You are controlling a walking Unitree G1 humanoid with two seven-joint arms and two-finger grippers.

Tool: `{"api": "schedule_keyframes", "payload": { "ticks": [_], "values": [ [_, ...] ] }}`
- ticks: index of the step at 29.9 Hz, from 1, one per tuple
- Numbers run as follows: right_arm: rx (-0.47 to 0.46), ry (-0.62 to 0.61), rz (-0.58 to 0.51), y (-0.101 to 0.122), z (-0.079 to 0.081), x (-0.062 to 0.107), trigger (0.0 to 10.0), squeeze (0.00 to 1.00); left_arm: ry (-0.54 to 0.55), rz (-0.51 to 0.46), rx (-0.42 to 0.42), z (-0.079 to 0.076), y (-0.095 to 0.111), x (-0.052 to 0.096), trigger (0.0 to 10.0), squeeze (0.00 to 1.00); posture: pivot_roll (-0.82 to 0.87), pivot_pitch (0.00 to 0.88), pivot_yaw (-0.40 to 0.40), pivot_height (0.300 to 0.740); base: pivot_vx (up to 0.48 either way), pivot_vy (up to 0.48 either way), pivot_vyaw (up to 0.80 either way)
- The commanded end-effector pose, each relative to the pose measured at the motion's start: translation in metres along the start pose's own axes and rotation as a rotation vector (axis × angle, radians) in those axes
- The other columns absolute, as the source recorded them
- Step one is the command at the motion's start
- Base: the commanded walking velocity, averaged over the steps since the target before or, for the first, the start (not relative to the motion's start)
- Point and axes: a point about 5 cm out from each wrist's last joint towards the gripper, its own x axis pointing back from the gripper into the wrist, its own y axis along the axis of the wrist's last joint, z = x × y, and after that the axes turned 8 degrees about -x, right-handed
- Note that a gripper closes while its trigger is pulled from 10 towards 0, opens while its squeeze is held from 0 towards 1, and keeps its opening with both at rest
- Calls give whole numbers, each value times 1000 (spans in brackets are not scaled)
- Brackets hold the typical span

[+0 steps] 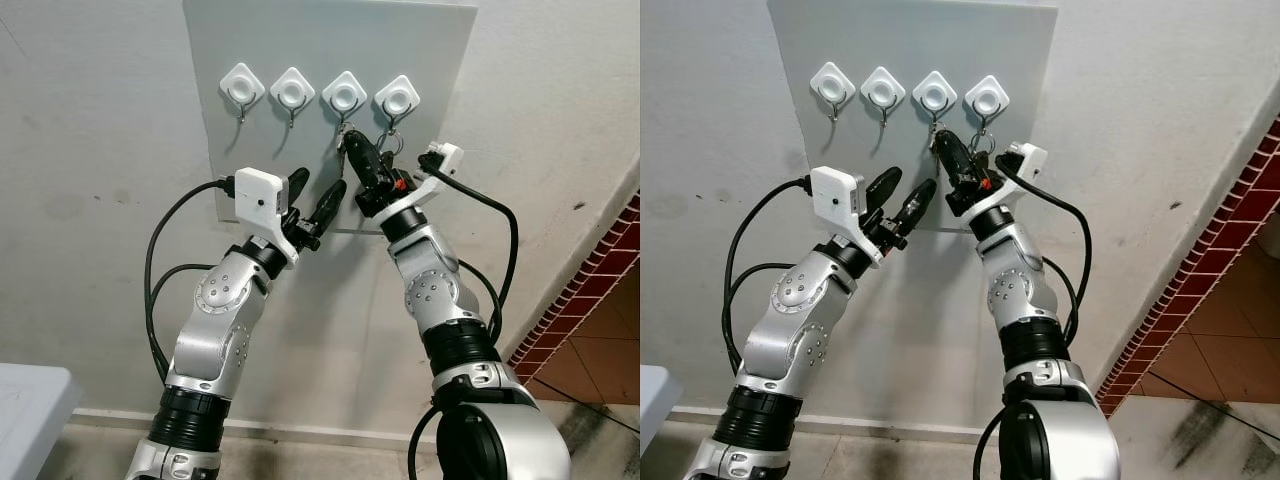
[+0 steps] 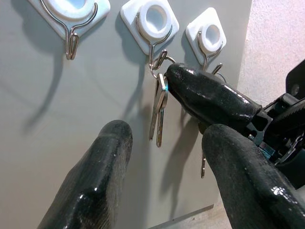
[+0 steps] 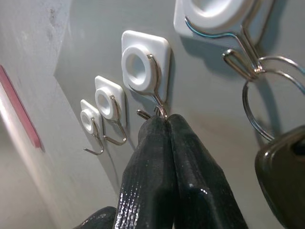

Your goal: Hang keys on a hook

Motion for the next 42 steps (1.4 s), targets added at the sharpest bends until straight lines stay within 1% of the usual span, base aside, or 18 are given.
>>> {"api": "schedule_keyframes", "payload": {
  "ticks": [1,4,5,14,15,17,21,24,27,29,30,31,32,33,38,40,41,42],
  "values": [
    [-10,22,-14,4,5,-6,10000,0,-7,-1,-13,-2,2,0,10000,0,-28,0,-22,740,0,0,0],
    [-27,15,-7,1,3,-2,10000,0,-6,0,-13,-3,2,0,10000,0,-28,0,-22,740,0,0,0],
    [-30,15,-7,0,2,0,10000,1000,-6,0,-12,-3,2,0,10000,0,-28,0,-22,740,0,0,0],
    [-1,0,13,-10,-3,16,10000,1000,0,4,-4,-2,1,0,10000,0,-28,0,-24,740,0,0,0],
    [10,-9,21,-12,-5,23,10000,1000,0,7,-5,-3,0,1,10000,0,-29,0,-23,740,0,0,0],
    [10,-11,24,-13,-6,25,10000,1000,-1,8,-5,-3,0,1,10000,0,-29,0,-23,740,0,0,0],
    [29,-40,15,-15,-9,36,10000,1000,-4,16,2,-4,-4,2,10000,0,-33,0,-18,740,0,0,0],
    [42,-68,10,-16,-12,46,10000,1000,-11,30,-13,-5,-7,3,10000,0,-35,0,-15,740,0,0,0],
    [50,-99,10,-17,-15,57,10000,1000,-13,45,4,-5,-10,4,10000,0,-39,0,-10,740,0,0,0],
    [72,-139,-3,-16,-18,67,10000,1000,-20,51,-9,-6,-12,5,10000,0,-42,0,-7,740,0,0,0],
    [79,-150,-6,-15,-19,70,10000,1000,-21,56,5,-6,-13,5,10000,0,-42,0,-7,740,0,0,0],
    [82,-174,-14,-14,-21,79,10000,941,-20,61,11,-6,-14,5,10000,0,-45,0,-5,740,0,0,0],
    [82,-174,-14,-14,-21,79,10000,941,-20,61,11,-6,-14,5,10000,0,-45,0,-5,740,0,0,0],
    [89,-194,-16,-13,-21,85,10000,0,-20,65,9,-6,-16,5,10000,0,-47,0,-4,740,0,0,0],
    [159,-264,-7,-11,-25,104,10000,0,-9,95,40,-5,-25,8,10000,0,-56,0,1,740,0,0,0],
    [211,-340,-11,-7,-28,119,10000,0,14,138,71,-3,-38,15,10000,0,-58,0,3,740,0,0,0],
    [211,-340,-11,-7,-28,119,10000,0,14,138,71,-3,-38,15,10000,0,-58,0,3,740,0,0,0],
    [251,-368,-7,-7,-29,125,10000,0,18,162,64,-3,-45,19,10000,0,-62,0,5,740,0,0,0]
  ]
}}
